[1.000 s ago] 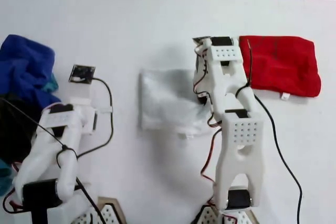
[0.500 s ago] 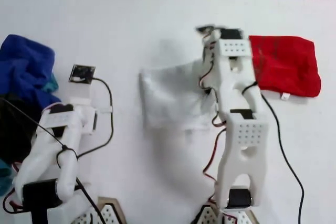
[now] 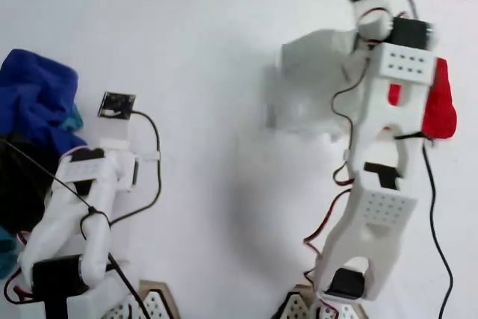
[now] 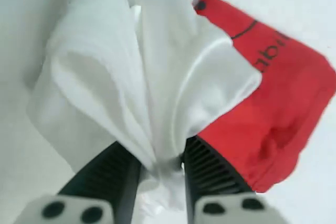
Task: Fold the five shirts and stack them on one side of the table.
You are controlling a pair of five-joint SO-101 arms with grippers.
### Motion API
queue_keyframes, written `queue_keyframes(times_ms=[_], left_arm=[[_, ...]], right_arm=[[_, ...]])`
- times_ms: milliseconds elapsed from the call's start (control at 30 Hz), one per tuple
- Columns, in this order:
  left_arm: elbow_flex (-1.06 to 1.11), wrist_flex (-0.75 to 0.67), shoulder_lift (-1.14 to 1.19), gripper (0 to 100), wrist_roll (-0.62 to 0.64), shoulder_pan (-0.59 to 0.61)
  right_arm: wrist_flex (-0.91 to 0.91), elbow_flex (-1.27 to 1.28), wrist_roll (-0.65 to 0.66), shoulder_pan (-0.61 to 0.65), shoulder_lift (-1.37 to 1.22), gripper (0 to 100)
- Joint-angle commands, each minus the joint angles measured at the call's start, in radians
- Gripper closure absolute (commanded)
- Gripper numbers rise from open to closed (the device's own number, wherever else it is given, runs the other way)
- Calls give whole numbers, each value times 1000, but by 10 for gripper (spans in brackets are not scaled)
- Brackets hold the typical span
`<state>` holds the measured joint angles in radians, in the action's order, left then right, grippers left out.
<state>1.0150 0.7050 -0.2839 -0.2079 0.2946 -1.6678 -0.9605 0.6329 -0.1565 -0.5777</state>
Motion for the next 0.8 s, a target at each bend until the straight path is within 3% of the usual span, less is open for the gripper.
queue_keyframes(times_ms=[0,333,567,767], left_arm=[[-4,-14,-34,973,-2,3],[-4,-14,-34,973,-2,3],[-4,-14,-34,973,-2,3],[-4,-14,-34,973,-2,3]], right_arm=[[107,-52,74,-87,84,978],[236,-52,233,-259,-22,978],[403,-60,259,-303,-206,978],[427,-61,255,-314,-255,964]])
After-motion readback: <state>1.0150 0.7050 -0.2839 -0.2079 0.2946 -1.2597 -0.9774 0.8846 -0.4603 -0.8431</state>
